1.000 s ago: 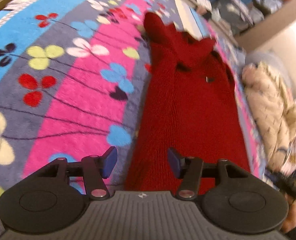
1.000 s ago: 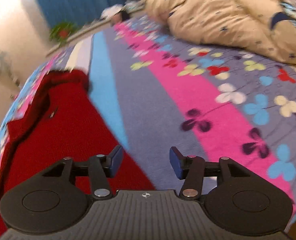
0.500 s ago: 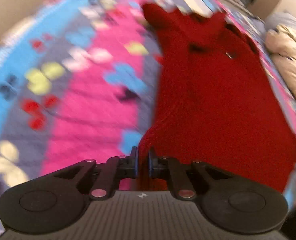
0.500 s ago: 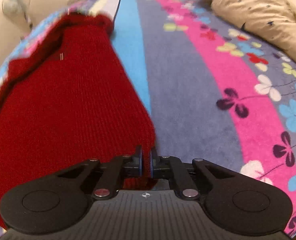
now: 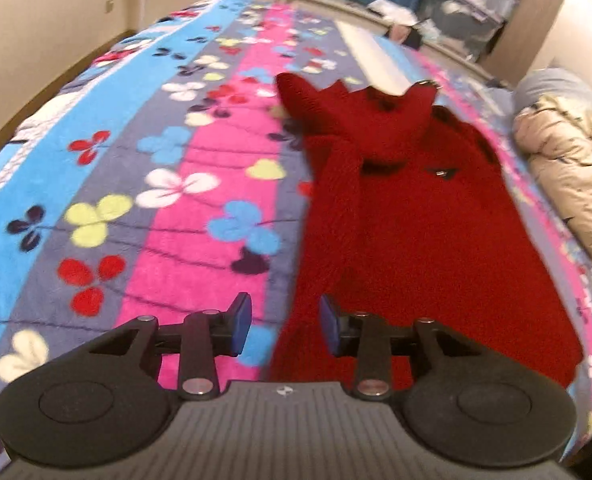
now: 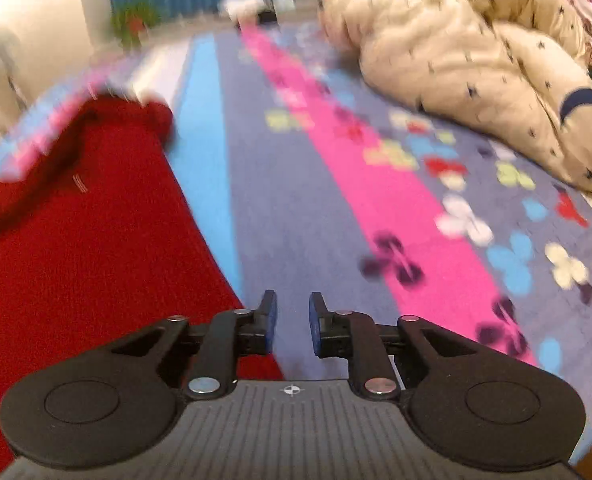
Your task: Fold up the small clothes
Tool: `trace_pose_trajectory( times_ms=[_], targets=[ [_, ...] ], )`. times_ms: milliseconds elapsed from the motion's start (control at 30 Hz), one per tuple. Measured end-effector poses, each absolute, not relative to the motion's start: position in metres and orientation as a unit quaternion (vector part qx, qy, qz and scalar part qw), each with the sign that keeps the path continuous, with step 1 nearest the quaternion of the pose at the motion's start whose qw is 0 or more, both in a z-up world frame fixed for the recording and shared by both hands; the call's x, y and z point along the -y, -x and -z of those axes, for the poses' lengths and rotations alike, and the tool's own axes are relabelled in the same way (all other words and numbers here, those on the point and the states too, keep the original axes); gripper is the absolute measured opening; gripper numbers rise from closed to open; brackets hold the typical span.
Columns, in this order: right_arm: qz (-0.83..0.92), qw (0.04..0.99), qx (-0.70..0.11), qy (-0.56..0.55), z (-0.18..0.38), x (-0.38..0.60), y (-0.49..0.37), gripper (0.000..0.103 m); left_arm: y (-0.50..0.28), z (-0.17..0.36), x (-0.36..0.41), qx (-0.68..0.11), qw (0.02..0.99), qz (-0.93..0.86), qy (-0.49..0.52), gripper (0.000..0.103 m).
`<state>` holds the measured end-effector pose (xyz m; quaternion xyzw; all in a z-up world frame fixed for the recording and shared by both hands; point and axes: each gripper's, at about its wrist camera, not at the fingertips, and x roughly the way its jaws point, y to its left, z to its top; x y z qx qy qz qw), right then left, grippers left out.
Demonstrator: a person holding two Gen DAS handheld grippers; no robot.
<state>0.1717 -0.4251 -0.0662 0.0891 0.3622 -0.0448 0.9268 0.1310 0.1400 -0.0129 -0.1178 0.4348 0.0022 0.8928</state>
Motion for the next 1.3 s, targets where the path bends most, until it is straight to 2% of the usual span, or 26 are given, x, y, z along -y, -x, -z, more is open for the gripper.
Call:
trace_pose_trajectory(
  times_ms=[133,200,333,467,533,600,733,933,1233,1267,1300],
  targets=[
    [-0.046,0.933,-0.347,-0.086,0.061,0.401,-0.167,0.051,-0.135,0.016,-0.126,-0.452,0.886,0.022,0.100,0.042],
    [-0.090,0.927,-0.359,-0.062,0.064,0.384,-0.167,0.051,-0.136,0.019,-0.119,-0.457,0.885,0.031,0.084,0.042],
    [-0.122,0.915,-0.385,0.003,0.070,0.351,-0.169,0.051,-0.139,0.025,-0.111,-0.461,0.884,0.041,0.066,0.051],
    [-0.124,0.911,-0.393,0.006,0.068,0.341,-0.171,0.051,-0.141,0.028,-0.114,-0.458,0.886,0.036,0.064,0.058],
    [-0.118,0.914,-0.387,-0.006,0.066,0.340,-0.173,0.051,-0.142,0.027,-0.116,-0.455,0.888,0.023,0.063,0.071],
    [-0.107,0.922,-0.371,-0.015,0.063,0.341,-0.174,0.051,-0.143,0.026,-0.118,-0.449,0.892,-0.003,0.055,0.080],
    [-0.076,0.942,-0.325,-0.038,0.053,0.344,-0.183,0.052,-0.143,0.021,-0.120,-0.422,0.905,-0.041,0.044,0.081],
    [-0.059,0.948,-0.298,-0.098,0.039,0.347,-0.206,0.052,-0.137,0.003,-0.109,-0.326,0.941,-0.086,0.000,0.084],
    [-0.043,0.942,-0.292,-0.159,0.037,0.326,-0.258,0.051,-0.174,-0.010,-0.072,-0.308,0.944,-0.121,-0.018,0.084],
    [-0.042,0.941,-0.296,-0.159,0.038,0.322,-0.265,0.050,-0.184,-0.011,-0.066,-0.313,0.943,-0.117,-0.013,0.084],
    [-0.037,0.940,-0.300,-0.157,0.039,0.319,-0.273,0.039,-0.194,-0.011,-0.057,-0.317,0.942,-0.109,-0.011,0.084]
  ],
)
